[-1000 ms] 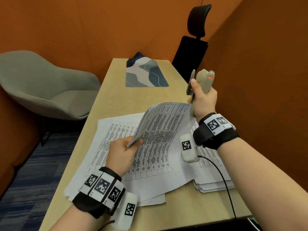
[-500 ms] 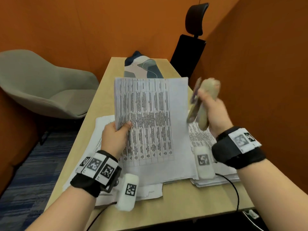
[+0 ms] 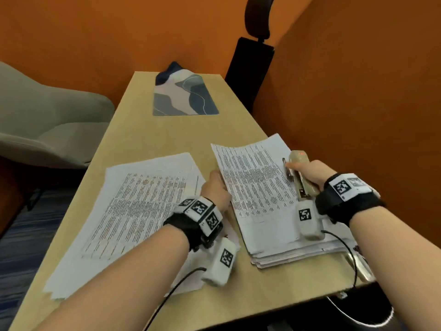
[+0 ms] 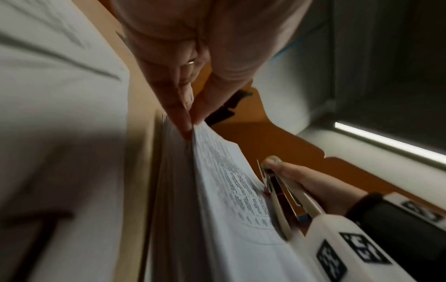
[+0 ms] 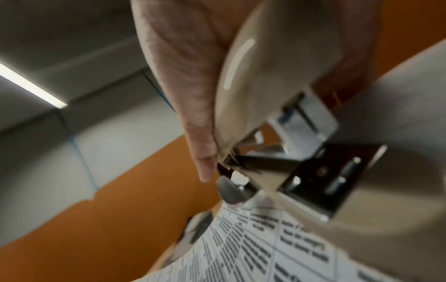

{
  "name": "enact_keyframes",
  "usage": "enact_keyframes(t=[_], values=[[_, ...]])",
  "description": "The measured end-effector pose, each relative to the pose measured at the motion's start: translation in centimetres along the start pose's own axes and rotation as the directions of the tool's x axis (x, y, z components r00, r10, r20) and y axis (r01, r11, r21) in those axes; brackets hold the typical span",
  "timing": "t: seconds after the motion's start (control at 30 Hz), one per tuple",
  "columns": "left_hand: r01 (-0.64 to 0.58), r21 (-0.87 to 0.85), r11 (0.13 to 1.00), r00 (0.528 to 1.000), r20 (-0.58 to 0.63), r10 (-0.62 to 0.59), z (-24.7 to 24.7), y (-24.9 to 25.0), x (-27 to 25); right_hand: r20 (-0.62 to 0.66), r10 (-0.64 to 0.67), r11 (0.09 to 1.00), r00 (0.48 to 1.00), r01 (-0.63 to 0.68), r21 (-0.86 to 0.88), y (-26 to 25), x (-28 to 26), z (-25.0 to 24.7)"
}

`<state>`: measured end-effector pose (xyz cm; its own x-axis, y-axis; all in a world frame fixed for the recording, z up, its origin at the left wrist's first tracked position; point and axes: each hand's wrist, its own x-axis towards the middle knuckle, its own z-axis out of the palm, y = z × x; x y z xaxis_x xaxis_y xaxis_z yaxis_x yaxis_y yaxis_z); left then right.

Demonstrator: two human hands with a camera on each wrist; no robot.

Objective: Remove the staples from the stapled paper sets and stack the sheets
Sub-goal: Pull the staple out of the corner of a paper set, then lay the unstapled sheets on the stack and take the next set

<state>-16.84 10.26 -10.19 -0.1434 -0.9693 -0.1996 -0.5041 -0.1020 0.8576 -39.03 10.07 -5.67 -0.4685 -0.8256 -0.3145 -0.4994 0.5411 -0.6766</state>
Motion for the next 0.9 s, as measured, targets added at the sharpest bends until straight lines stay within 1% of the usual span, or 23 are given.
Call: enact_keyframes(t=[0.03, 0.13, 0.2, 0.23, 0.27, 0.33, 0.37, 0.4, 0.47, 0.5, 0.53, 0.57, 0.63, 0.67, 0.7, 0.73, 0.8, 0.87, 0.9], values=[[-0.003, 0.078, 0.997, 1.0, 0.031, 0.0, 1.2, 0.2, 0.0, 0.019, 0.03, 0.998, 0.999, -0.029, -0.062, 0.8, 0.5, -0.3], [-0.024, 0.238, 0.971, 0.996, 0.089, 0.002, 3.7, 0.4, 0.7, 0.039, 0.091, 0.979, 0.995, -0.082, -0.188, 2.6, 1.4, -0.2], [-0.011, 0.298, 0.955, 0.994, 0.111, -0.023, 4.4, 0.6, 1.0, 0.048, 0.097, 0.965, 0.994, -0.082, -0.248, 2.8, 1.8, 0.1], [0.007, 0.29, 0.957, 0.991, 0.123, -0.044, 4.3, 0.7, 1.2, 0.041, 0.095, 0.956, 0.995, -0.079, -0.281, 2.5, 1.9, 0.4], [0.026, 0.236, 0.971, 0.991, 0.124, -0.057, 4.0, 0.8, 1.3, 0.037, 0.074, 0.948, 0.997, -0.059, -0.311, 2.1, 2.1, 0.6], [0.054, 0.105, 0.993, 0.994, 0.085, -0.063, 2.7, 1.0, 1.4, 0.015, 0.004, 0.918, 1.0, 0.002, -0.396, 1.1, 2.7, 1.3], [0.06, 0.069, 0.996, 0.996, 0.064, -0.064, 1.7, 1.1, 1.6, 0.029, -0.034, 0.898, 0.999, 0.043, -0.439, 0.3, 2.4, 1.7], [0.077, 0.048, 0.996, 0.996, 0.038, -0.079, 0.5, 1.2, 1.7, 0.074, -0.073, 0.864, 0.995, 0.1, -0.493, -0.5, 2.0, 2.2], [0.128, 0.008, 0.992, 0.992, -0.01, -0.128, -2.3, 0.8, 2.2, 0.174, -0.108, 0.769, 0.979, 0.193, -0.61, -1.7, 1.1, 3.4], [0.15, -0.009, 0.989, 0.988, -0.02, -0.15, -3.7, 0.5, 2.3, 0.194, -0.099, 0.724, 0.976, 0.205, -0.659, -2.3, 0.6, 3.9], [0.184, 0.001, 0.983, 0.983, -0.012, -0.184, -5.1, 0.0, 2.5, 0.211, -0.108, 0.68, 0.971, 0.227, -0.698, -2.6, 0.3, 4.5], [0.204, 0.029, 0.979, 0.978, -0.04, -0.202, -6.5, -0.5, 2.5, 0.232, -0.113, 0.625, 0.966, 0.25, -0.739, -2.9, 0.0, 5.1], [0.272, 0.137, 0.952, 0.961, -0.08, -0.263, -9.2, -2.0, 2.9, 0.237, -0.141, 0.515, 0.961, 0.276, -0.812, -3.7, -0.4, 6.3], [0.298, 0.203, 0.933, 0.953, -0.11, -0.281, -10.5, -2.7, 2.9, 0.217, -0.18, 0.505, 0.96, 0.279, -0.817, -4.2, -0.8, 6.9], [0.318, 0.275, 0.907, 0.947, -0.133, -0.292, -11.6, -3.3, 2.7, 0.209, -0.21, 0.516, 0.955, 0.29, -0.806, -5.0, -1.4, 7.6], [0.353, 0.339, 0.872, 0.935, -0.157, -0.317, -12.5, -4.0, 2.7, 0.225, -0.257, 0.528, 0.94, 0.331, -0.782, -5.9, -1.9, 8.5], [0.401, 0.459, 0.793, 0.916, -0.187, -0.355, -13.8, -5.4, 2.7, 0.337, -0.323, 0.573, 0.884, 0.466, -0.674, -7.7, -2.8, 10.7], [0.44, 0.488, 0.754, 0.898, -0.21, -0.387, -14.9, -6.8, 2.7, 0.466, -0.336, 0.602, 0.819, 0.567, -0.562, -9.4, -3.9, 13.2], [0.456, 0.478, 0.75, 0.89, -0.233, -0.392, -15.4, -7.2, 2.7, 0.503, -0.327, 0.611, 0.8, 0.585, -0.533, -9.9, -4.1, 14.3]])
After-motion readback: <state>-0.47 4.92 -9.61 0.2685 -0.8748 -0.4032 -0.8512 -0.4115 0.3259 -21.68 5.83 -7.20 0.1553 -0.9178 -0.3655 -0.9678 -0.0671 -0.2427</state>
